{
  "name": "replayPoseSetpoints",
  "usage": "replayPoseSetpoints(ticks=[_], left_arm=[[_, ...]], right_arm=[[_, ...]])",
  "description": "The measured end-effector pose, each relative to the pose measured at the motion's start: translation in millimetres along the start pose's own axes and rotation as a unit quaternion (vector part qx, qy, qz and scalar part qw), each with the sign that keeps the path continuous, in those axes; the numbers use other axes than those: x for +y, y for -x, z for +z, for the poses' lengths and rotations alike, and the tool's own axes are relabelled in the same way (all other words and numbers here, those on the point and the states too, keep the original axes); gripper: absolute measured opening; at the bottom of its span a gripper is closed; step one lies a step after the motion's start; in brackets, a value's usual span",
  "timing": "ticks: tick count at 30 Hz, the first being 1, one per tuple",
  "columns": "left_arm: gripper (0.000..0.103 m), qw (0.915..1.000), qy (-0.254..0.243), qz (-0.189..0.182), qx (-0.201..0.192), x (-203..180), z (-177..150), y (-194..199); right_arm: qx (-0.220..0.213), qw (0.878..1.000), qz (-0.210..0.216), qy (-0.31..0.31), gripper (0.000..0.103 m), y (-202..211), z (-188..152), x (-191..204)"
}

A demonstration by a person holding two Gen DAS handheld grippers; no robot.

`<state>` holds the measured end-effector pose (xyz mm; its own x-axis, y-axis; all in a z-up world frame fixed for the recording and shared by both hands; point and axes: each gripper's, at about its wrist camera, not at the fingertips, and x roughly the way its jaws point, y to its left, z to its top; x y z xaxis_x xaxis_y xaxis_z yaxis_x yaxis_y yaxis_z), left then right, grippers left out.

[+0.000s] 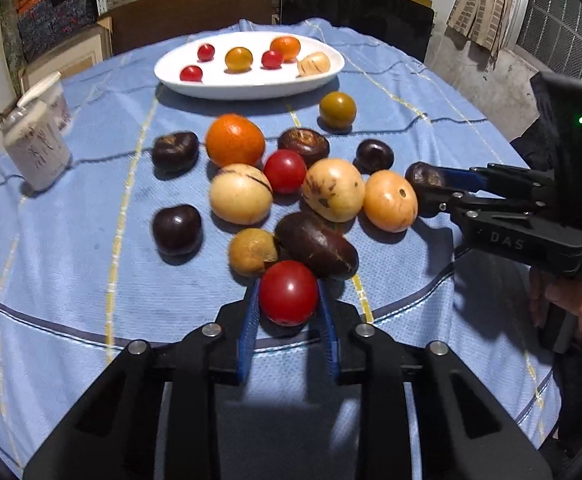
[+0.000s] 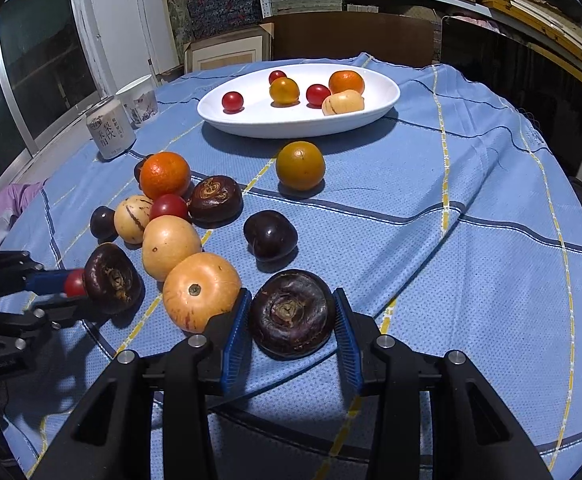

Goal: Organize fruits
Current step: 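Grasp the dark purple fruit with the right tool while the left tool grasps a red tomato, then carry the purple fruit and tomato onto the white plate and open both tools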

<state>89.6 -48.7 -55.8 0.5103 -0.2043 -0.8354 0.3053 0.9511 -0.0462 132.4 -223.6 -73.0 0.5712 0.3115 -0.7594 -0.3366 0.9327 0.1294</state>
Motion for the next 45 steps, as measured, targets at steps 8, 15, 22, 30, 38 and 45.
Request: replayPoseSetpoints(ticks=[8,15,22,30,38,45], left_arm=[[0.027,0.9994,-0.010,0.006,-0.033,14.0,3.9,30.4],[0.027,0.9992,0.003,-0.016,-0.038,33.1,11.0,41.8],[0.027,0.9989,-0.007,-0.016,-0.043,43.5,38.5,37.9],[0.027,0.9987,0.002,-0.040,-0.032,45.8,42.4,22.7],[0.027,0.9986,0.004,-0.045,-0.027,43.6,39.8,23.1],[0.027,0.9989,0.002,-0.042,-0.023,42.5,40.4,25.1]], right_arm=[[0.000,1.000,0.004,-0.029,0.042,5.8,1.9,-7.6],[0.008,0.999,0.011,-0.043,0.042,21.9,3.1,-7.0],[0.014,0.999,-0.007,-0.030,0.042,27.6,19.3,-2.9],[0.024,0.999,-0.040,0.026,0.068,23.0,1.4,7.8],[0.042,0.989,-0.091,0.110,0.042,3.4,-5.8,27.9],[0.021,0.997,-0.050,0.053,0.042,22.8,1.7,15.6]])
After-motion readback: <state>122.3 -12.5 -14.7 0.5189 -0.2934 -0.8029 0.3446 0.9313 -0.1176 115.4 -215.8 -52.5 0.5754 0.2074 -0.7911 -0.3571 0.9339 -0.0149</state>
